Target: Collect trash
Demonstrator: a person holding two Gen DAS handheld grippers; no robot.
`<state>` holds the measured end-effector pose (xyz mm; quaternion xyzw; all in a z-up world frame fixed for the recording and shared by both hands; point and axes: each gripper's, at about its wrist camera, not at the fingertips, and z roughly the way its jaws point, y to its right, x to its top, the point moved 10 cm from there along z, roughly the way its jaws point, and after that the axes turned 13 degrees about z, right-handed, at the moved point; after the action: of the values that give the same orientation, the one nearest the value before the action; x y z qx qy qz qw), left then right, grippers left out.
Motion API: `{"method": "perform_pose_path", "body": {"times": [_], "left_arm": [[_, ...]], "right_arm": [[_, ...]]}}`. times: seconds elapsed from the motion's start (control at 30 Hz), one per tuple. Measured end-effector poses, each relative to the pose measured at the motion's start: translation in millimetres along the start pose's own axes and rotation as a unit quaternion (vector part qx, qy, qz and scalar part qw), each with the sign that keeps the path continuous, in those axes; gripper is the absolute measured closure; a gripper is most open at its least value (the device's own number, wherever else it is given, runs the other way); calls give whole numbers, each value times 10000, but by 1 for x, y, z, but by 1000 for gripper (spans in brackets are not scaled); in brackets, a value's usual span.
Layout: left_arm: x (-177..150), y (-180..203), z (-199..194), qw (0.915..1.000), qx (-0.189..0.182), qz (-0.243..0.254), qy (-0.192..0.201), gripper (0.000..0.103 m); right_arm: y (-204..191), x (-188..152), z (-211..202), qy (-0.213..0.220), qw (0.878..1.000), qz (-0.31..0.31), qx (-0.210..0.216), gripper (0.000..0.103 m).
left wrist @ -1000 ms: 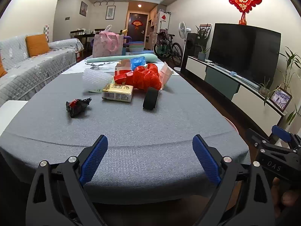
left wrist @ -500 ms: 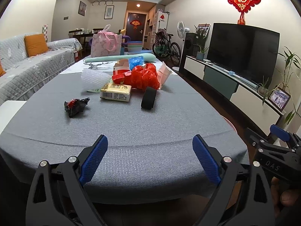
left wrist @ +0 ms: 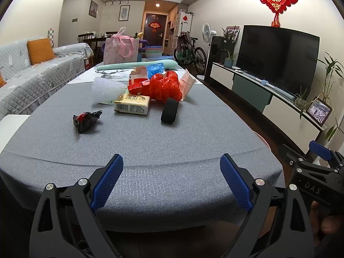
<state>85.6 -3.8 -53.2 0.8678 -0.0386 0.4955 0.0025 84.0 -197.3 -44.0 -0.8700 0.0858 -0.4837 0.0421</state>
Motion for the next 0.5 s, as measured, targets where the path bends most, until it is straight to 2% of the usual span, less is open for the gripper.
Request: {"method": "perform_pose_path", "body": {"times": [0.17, 0.23, 0.3, 0.37, 0.5], "left_arm": [[1, -4, 1, 9997, 145, 171, -53, 15], [4, -10, 1, 9996, 213, 170, -51, 16], [9, -20, 0, 9994, 331, 123, 1, 21], [14, -33, -1, 9988, 479, 43, 55, 24], [21, -66, 0, 9964, 802, -230, 146, 33]], "right_arm": [[-2, 9, -3, 83, 9997, 183, 119, 33], [-8, 13, -3, 106, 9996, 175, 194, 36], [-15, 19, -1, 109, 9995, 157, 251, 40], [-27, 20, 7, -72, 9990, 152, 424, 46], [-53, 26, 20, -258, 9972, 103, 688, 49]]}}
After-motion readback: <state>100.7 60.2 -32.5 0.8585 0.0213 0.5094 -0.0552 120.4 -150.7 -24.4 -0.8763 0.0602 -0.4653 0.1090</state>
